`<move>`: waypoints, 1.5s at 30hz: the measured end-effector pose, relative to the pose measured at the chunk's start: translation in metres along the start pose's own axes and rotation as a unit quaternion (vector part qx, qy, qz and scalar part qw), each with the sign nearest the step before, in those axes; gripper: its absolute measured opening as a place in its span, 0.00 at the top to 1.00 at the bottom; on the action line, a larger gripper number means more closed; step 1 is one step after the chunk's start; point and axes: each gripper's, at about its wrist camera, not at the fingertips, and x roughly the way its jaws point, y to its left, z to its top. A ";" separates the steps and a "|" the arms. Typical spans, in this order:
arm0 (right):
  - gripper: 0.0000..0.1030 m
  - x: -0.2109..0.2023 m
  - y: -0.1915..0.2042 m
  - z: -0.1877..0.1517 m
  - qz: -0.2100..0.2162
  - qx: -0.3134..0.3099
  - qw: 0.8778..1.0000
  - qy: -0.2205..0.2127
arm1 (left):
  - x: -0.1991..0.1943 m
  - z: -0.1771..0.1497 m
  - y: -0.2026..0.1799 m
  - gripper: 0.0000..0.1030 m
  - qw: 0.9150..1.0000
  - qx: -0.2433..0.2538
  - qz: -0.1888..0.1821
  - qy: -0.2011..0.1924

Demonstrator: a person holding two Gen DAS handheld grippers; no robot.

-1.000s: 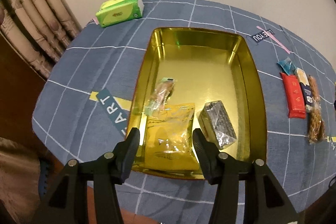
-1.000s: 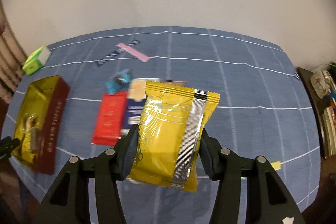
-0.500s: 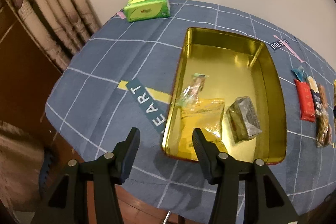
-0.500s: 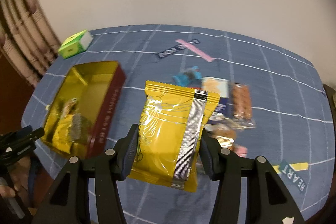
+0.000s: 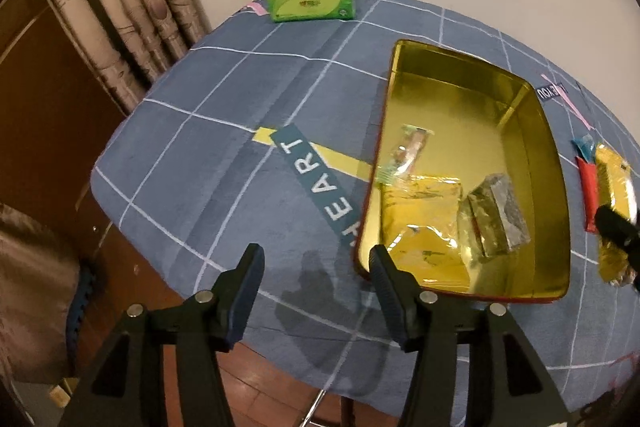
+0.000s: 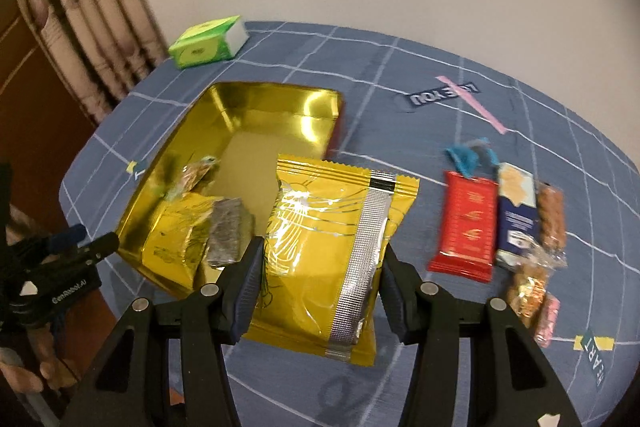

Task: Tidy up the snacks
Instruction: 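Carry the silver-striped yellow bag into the gold tin, open the right gripper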

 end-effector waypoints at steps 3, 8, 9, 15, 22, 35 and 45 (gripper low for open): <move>0.52 0.006 0.011 0.001 0.003 -0.010 1.000 0.005 | -0.003 0.002 0.006 0.46 1.000 -0.010 -0.008 -0.008; 0.52 0.018 0.029 0.005 0.009 -0.023 1.000 0.011 | -0.001 0.004 0.014 0.46 1.000 -0.028 -0.007 -0.005; 0.52 0.020 0.032 0.006 0.009 -0.025 1.000 0.012 | -0.001 0.004 0.016 0.46 0.999 -0.032 -0.006 -0.004; 0.52 0.035 0.042 0.008 0.013 -0.032 0.999 0.022 | 0.001 0.005 0.020 0.46 0.999 -0.040 -0.009 0.000; 0.52 0.042 0.047 0.007 0.023 -0.028 0.999 0.029 | 0.003 0.004 0.021 0.46 0.999 -0.045 -0.007 0.004; 0.52 0.055 0.067 0.004 0.030 -0.043 0.998 0.039 | 0.004 0.004 0.020 0.46 0.999 -0.045 -0.008 0.007; 0.37 0.052 0.067 0.007 0.027 -0.043 0.998 0.032 | 0.005 0.004 0.020 0.46 0.999 -0.045 -0.008 0.008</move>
